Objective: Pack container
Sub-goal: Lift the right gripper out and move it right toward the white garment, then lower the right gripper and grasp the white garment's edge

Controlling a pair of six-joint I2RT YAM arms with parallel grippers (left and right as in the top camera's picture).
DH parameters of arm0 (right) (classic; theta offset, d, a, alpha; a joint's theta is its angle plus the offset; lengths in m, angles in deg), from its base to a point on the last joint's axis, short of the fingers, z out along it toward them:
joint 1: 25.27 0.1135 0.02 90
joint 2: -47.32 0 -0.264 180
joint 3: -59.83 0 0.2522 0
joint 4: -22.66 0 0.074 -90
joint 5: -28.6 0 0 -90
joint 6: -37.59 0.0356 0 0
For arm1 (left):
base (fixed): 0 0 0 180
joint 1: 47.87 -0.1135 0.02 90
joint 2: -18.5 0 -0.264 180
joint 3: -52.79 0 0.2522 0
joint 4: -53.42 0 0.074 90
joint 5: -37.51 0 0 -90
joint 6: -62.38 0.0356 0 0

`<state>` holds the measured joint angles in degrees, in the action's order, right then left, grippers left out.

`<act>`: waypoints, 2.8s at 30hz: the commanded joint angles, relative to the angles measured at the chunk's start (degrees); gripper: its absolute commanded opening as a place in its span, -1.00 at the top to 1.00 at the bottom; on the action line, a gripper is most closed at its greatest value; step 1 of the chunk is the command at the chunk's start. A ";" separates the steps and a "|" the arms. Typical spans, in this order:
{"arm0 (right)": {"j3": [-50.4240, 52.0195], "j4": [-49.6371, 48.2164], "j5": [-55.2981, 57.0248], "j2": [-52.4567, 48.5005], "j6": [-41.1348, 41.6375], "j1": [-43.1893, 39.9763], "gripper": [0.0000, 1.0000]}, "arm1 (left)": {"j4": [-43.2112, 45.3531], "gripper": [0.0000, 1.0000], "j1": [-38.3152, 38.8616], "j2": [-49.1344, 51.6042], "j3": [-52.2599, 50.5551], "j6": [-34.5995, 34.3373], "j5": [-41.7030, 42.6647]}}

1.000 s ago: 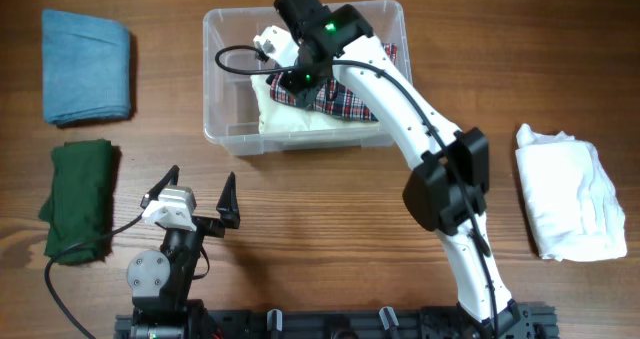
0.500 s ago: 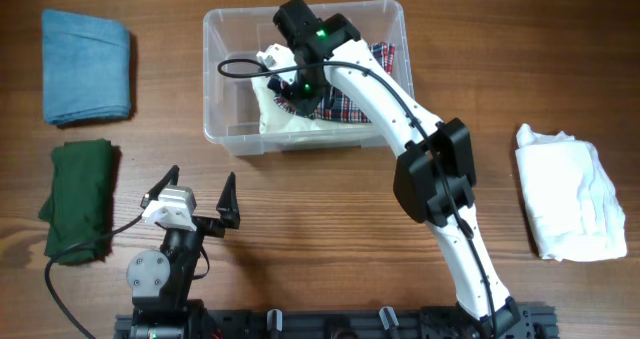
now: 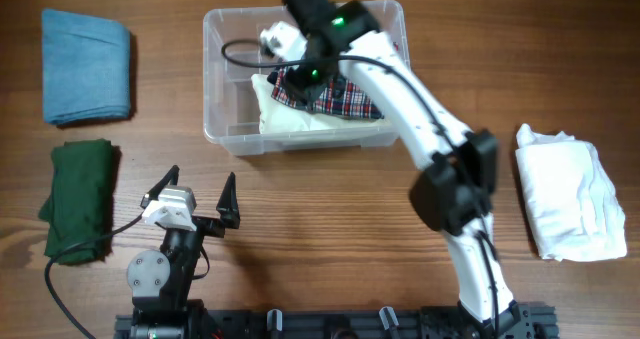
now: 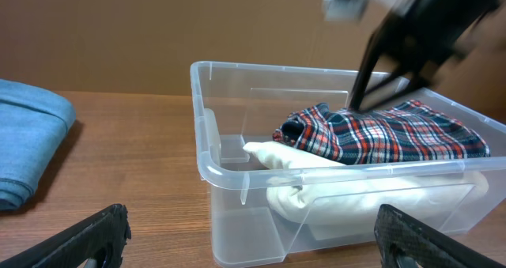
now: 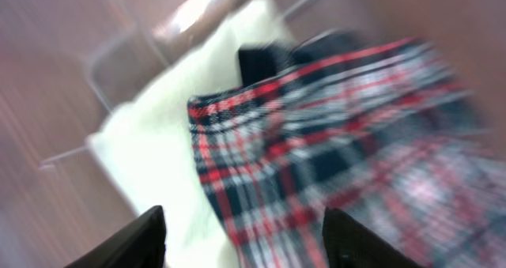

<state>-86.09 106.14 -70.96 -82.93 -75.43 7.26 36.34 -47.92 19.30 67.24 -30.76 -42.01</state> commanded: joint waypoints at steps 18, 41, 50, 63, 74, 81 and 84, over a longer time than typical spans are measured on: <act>-2.45 13.79 -11.39 20.41 17.55 -30.21 -0.61 | -0.15 -0.99 0.33 -0.39 -0.37 -0.33 -0.52; 1.27 22.43 -10.34 40.50 28.02 -62.34 -0.81 | -0.15 -1.00 0.33 -0.39 -0.37 -0.35 -0.52; 20.85 20.31 -9.51 54.27 32.41 -76.98 -0.81 | -0.15 -0.99 0.33 -0.39 -0.37 -0.33 -0.50; 61.61 1.42 -11.47 64.65 38.21 -93.02 -0.82 | -0.15 -1.00 0.33 -0.39 -0.37 -0.35 -0.50; 79.45 -8.28 -11.96 64.63 39.76 -103.43 -0.85 | -0.13 -0.99 0.33 -0.39 -0.37 -0.35 -0.52; 87.12 -14.27 -11.87 64.59 39.52 -106.62 -0.85 | -0.15 -1.00 0.33 -0.39 -0.37 -0.35 -0.52; 90.31 -17.64 -11.91 64.59 39.56 -106.66 -0.86 | -0.15 -0.99 0.33 -0.39 -0.37 -0.33 -0.50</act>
<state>1.36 90.71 -82.39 -18.72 -36.57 -99.01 36.34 -47.92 19.30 67.24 -30.76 -42.01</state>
